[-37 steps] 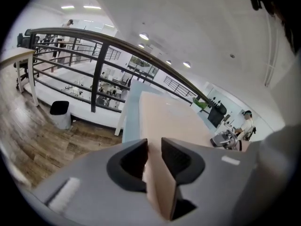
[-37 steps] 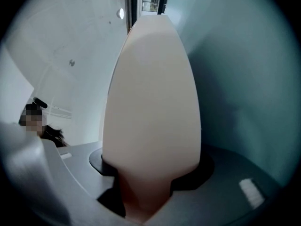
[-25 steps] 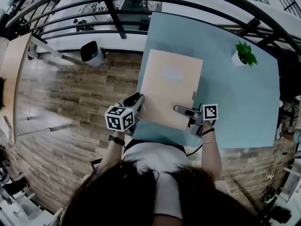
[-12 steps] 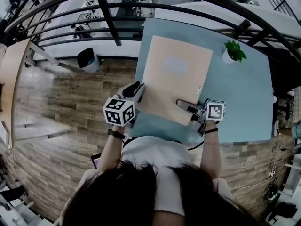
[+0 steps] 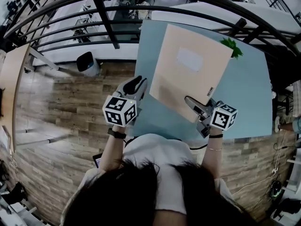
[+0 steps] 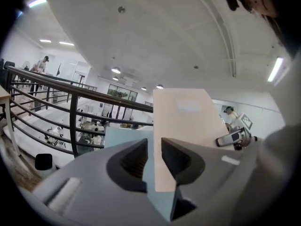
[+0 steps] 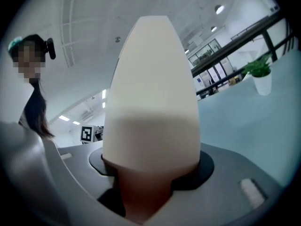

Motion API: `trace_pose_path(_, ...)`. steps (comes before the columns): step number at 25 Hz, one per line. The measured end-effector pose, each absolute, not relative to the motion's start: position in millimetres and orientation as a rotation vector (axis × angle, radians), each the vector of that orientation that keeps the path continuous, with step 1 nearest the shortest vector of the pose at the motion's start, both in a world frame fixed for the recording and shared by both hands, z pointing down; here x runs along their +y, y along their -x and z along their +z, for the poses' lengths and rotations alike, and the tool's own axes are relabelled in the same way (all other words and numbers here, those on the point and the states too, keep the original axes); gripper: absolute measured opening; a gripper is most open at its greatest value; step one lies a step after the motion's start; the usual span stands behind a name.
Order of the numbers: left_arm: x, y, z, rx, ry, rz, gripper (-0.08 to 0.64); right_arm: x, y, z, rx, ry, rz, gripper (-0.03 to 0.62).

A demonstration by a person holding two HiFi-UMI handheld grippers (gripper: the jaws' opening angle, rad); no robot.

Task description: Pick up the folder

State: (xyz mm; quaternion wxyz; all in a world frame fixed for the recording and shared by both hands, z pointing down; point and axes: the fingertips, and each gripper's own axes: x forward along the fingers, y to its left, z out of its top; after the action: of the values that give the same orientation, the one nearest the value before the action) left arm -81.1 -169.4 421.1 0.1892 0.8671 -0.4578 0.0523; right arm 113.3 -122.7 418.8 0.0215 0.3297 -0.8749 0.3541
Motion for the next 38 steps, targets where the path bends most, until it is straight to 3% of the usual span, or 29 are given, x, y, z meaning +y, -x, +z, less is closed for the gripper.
trace_pose_path(15, -171.1, 70.1, 406.8, -1.345, -2.542, 0.222, 0.150, -148.2, -124.4, 387.6, -2.462, -1.497, 0.266, 0.273)
trace_pose_path(25, -165.5, 92.8, 430.8, -1.418, -2.488, 0.298, 0.132, -157.4, -128.5, 391.0, -2.457, -1.610, 0.217, 0.272)
trace_pose_path(31, -164.9, 103.0, 430.9, -1.463, -2.475, 0.275, 0.058, -158.8, -123.5, 392.6, -2.450, -1.608, 0.191, 0.270)
trace_pose_path(38, -167.7, 102.5, 424.6, -1.482, -2.493, 0.277, 0.057, -161.0, -129.2, 392.2, -2.430, -1.625, 0.182, 0.268)
